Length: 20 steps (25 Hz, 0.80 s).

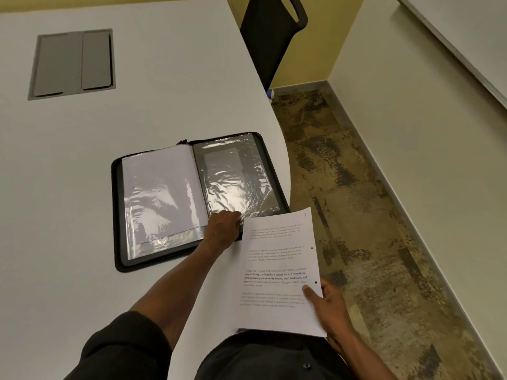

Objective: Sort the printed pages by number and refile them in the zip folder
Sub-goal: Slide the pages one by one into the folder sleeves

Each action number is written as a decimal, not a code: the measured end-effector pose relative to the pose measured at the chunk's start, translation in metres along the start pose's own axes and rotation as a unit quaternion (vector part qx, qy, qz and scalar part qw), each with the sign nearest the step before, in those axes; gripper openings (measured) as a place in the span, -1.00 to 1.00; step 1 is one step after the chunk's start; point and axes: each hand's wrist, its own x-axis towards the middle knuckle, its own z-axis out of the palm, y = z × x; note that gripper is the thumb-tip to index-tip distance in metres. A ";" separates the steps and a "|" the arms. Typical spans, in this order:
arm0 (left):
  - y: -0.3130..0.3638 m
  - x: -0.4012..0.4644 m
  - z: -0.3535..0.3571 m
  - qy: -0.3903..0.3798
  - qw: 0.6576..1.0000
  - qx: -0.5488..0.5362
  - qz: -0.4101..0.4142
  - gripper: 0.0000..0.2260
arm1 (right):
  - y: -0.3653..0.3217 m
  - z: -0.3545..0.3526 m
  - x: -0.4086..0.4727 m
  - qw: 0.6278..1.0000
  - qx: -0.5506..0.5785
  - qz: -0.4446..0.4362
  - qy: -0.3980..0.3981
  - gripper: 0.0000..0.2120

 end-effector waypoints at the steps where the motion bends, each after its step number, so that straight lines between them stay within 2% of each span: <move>1: 0.000 -0.001 0.000 0.009 1.000 -0.006 0.008 -0.77 | 0.001 0.006 0.003 1.000 -0.006 -0.003 0.001 -0.78; 6: 0.000 -0.007 -0.002 0.057 0.998 0.000 0.030 -0.87 | -0.004 0.031 0.015 0.999 0.004 -0.002 -0.033 -0.79; 12: 0.008 -0.004 -0.014 0.004 0.999 0.053 0.011 -0.91 | -0.002 0.031 0.003 0.997 0.009 0.006 -0.070 -0.76; 16: 0.008 -0.007 -0.014 -0.009 0.997 0.069 0.033 -0.91 | 0.008 0.026 -0.001 0.996 -0.024 0.022 -0.080 -0.77; 20: 0.006 -0.007 -0.010 -0.013 0.996 0.075 0.047 -0.91 | 0.008 0.035 0.017 0.991 0.021 0.084 -0.099 -0.78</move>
